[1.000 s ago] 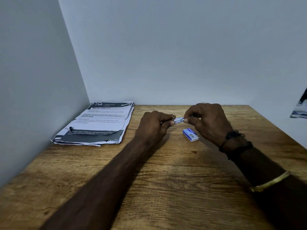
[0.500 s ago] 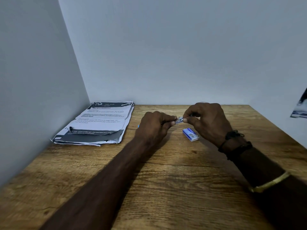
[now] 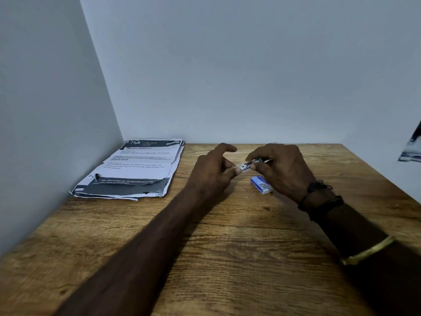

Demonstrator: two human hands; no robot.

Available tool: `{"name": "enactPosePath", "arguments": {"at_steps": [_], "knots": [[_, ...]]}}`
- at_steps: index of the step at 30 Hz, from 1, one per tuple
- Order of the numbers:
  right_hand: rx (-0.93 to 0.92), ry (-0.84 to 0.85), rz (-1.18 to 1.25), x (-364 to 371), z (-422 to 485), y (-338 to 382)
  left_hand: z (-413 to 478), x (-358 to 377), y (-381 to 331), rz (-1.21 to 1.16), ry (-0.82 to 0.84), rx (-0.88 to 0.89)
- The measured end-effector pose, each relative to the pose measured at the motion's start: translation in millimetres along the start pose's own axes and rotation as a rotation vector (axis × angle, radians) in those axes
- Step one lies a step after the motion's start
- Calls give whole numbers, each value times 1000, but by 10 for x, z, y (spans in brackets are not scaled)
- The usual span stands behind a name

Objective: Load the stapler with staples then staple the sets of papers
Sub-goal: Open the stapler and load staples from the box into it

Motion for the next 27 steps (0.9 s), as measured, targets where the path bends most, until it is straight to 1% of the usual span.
{"name": "enactPosePath", "arguments": {"at_steps": [2,5,11,17,20,22,24,25,27], "knots": [[16,7,4,14,0,2,13,-5,3,-28,55,-75],[44,26,-3,36,6,8,14,-2,-24,-20,131,-127],[85,39,6,35,11,3,42,3,-17,-137,171,-191],[114,48,13,51,8,-4,60,-5,23,-148,200,-207],[132,42,13,47,3,-10,55,-37,27,-162,272,-207],[143,40,10,46,0,-7,72,-46,51,-115,312,-218],[158,42,3,44,1,-11,94,-61,67,-55,293,-249],[166,46,-5,43,3,-14,94,-76,72,-78,272,-276],[183,52,-16,35,12,-26,88,-125,77,-241,229,-345]]}}
Point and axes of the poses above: each hand's wrist, its own z-axis towards the middle knuckle, its own x-axis out of the palm, y = z × x, the point moved 1 cm from there along z, towards the middle knuckle, and after that the axes turned 4 degrees about -x, right-handed, at the moved point
